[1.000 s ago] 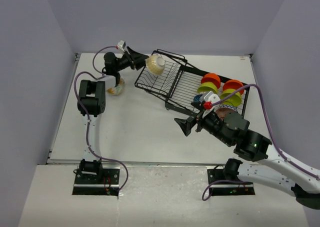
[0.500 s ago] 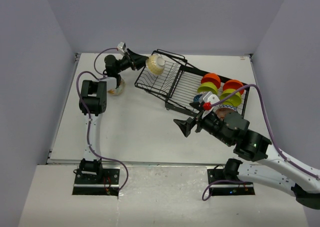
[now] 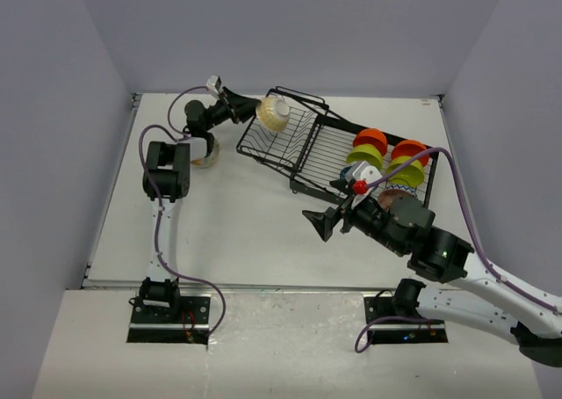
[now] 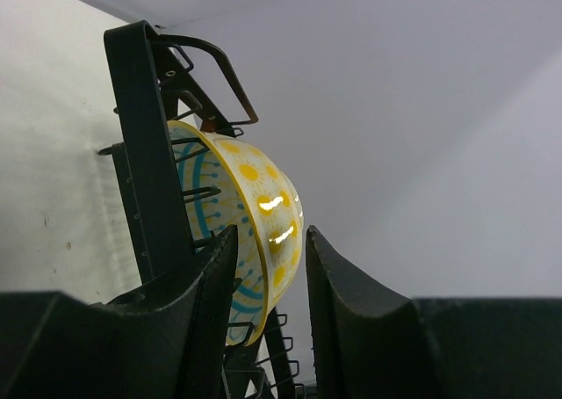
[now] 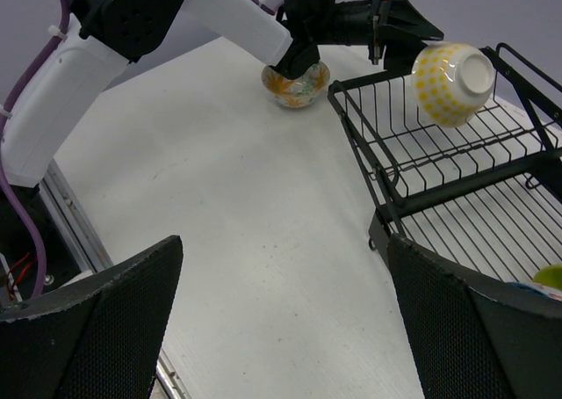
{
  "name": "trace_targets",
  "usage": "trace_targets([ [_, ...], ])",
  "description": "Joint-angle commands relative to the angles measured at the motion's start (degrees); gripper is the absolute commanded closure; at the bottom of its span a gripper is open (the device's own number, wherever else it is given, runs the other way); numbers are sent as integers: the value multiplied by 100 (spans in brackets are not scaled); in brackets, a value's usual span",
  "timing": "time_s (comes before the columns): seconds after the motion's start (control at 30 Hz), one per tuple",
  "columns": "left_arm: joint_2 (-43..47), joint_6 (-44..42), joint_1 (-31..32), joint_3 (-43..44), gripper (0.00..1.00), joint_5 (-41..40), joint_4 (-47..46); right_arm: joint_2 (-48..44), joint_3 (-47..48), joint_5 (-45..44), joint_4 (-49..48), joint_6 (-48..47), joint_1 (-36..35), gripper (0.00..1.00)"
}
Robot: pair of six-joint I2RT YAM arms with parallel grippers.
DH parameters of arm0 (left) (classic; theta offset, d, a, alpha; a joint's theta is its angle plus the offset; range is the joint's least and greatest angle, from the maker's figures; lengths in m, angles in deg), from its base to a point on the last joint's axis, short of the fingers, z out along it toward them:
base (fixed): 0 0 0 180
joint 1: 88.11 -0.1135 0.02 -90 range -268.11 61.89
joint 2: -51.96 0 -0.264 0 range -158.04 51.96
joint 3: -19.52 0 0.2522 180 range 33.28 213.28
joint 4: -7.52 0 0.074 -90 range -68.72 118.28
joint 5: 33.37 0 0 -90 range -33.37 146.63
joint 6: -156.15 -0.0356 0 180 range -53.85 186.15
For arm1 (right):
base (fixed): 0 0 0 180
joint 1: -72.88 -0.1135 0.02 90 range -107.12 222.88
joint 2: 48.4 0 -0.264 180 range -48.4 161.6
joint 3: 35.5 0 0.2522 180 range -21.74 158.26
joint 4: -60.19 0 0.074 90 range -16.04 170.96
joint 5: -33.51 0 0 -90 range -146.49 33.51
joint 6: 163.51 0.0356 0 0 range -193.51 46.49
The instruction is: Unload the bowls from the dish rack
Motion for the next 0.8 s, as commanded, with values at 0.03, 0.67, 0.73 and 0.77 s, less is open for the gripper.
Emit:
trace_targets([
  [0.03, -208, 93, 173, 223, 62, 139, -140, 29, -39, 46, -232, -68, 18, 1],
  [0.67, -393, 568, 226, 461, 79, 60, -561, 20, -56, 72, -240, -76, 18, 1],
  [0.73, -402, 621, 235, 452, 82, 42, -632, 20, -56, 64, -240, -85, 18, 1],
  [0.77, -393, 638, 235, 435, 83, 34, -658, 20, -56, 72, -240, -77, 18, 1],
])
